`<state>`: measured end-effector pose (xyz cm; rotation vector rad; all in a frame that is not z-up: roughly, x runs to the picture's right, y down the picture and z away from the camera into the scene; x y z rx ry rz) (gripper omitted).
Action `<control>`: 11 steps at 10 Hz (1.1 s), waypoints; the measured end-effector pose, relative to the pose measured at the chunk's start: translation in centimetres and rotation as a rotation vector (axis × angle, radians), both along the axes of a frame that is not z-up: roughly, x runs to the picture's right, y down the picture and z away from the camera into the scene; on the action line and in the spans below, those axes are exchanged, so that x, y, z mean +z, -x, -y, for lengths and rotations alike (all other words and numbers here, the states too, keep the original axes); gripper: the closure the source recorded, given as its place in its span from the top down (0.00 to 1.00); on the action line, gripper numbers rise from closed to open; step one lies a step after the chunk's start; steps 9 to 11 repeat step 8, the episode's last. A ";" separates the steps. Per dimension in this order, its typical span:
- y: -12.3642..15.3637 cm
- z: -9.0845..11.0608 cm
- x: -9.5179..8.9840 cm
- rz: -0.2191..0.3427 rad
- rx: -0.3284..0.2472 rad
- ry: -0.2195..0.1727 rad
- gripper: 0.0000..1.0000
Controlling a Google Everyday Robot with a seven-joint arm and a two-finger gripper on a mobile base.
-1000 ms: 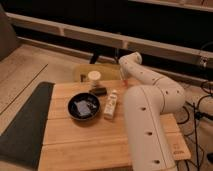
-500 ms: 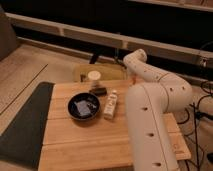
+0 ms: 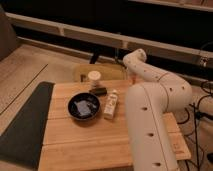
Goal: Drag the pepper across the table
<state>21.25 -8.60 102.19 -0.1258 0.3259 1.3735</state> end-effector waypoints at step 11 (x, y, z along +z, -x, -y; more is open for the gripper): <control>-0.1 0.0 0.0 0.000 0.001 0.000 0.80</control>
